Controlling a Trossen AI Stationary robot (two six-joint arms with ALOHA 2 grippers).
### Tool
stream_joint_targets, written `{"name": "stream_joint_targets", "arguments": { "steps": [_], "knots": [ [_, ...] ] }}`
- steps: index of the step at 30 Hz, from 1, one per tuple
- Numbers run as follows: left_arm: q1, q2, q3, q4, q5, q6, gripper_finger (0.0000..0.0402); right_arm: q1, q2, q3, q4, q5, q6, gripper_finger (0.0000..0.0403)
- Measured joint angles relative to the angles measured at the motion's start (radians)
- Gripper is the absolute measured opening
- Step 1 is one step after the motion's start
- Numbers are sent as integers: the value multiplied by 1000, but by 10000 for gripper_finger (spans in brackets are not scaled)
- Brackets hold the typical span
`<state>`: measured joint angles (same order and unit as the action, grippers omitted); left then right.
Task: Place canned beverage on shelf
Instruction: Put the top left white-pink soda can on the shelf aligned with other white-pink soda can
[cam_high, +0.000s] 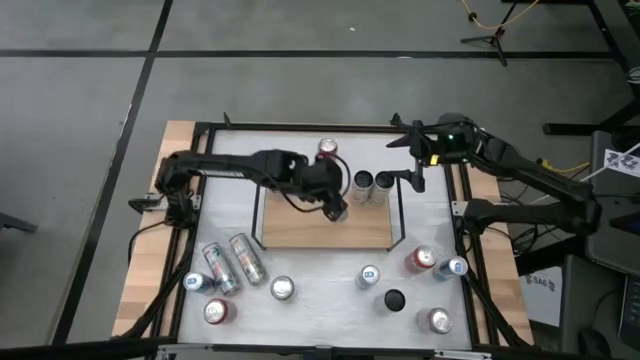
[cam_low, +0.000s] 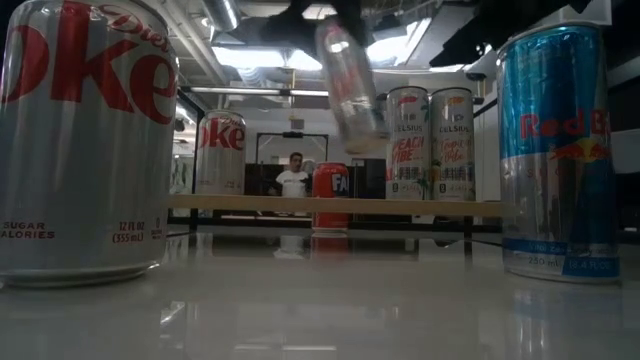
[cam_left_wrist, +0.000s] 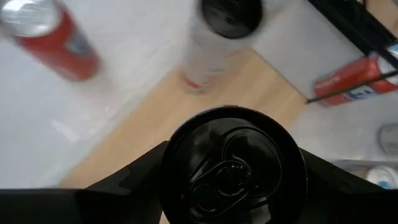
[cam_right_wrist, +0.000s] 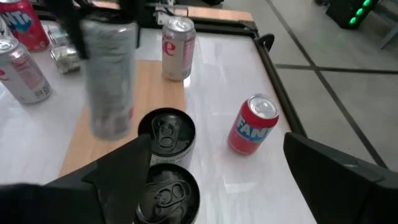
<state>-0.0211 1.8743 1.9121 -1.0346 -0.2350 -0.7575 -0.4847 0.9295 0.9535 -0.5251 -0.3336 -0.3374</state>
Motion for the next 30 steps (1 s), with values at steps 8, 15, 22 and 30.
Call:
{"name": "stream_joint_targets", "arguments": {
  "steps": [8,15,22,30],
  "knots": [
    [-20,91,0,69,48,0,245,0,24,0,0,0,0,360],
    [-10,120,0,71,33,17,245,0,24,0,0,0,0,360],
    [1,119,0,71,-12,75,245,0,24,0,0,0,0,360],
    [-2,127,0,66,-8,114,245,0,24,0,0,0,0,360]
  ]
}}
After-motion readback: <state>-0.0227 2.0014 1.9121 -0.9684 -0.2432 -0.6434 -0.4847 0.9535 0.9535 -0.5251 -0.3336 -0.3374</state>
